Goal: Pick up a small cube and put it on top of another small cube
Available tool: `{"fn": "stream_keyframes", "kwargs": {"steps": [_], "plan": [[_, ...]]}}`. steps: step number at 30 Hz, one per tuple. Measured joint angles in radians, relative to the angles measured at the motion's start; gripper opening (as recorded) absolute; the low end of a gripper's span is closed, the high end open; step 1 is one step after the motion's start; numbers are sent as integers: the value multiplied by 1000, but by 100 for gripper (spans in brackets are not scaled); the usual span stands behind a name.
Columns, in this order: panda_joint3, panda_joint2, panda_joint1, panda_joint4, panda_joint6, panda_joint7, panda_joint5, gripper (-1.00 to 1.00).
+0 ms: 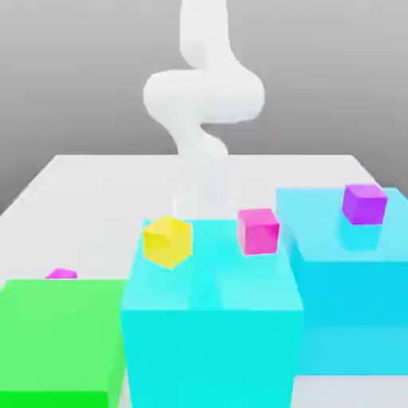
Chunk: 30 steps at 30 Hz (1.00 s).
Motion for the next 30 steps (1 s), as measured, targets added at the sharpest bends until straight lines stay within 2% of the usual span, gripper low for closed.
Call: {"fn": "stream_keyframes", "kwargs": {"steps": [11, 18, 21, 24, 28, 30], "plan": [[-171, 336, -191, -205, 221, -106, -146, 0], [-325, 548, -280, -335, 366, -242, -142, 0], [-385, 642, -310, -393, 431, -344, -79, 0], [-400, 741, -371, -449, 494, -499, 59, 0], [-260, 886, -476, -442, 595, -677, 280, 0], [-166, 957, -554, -426, 650, -732, 352, 0]]}}
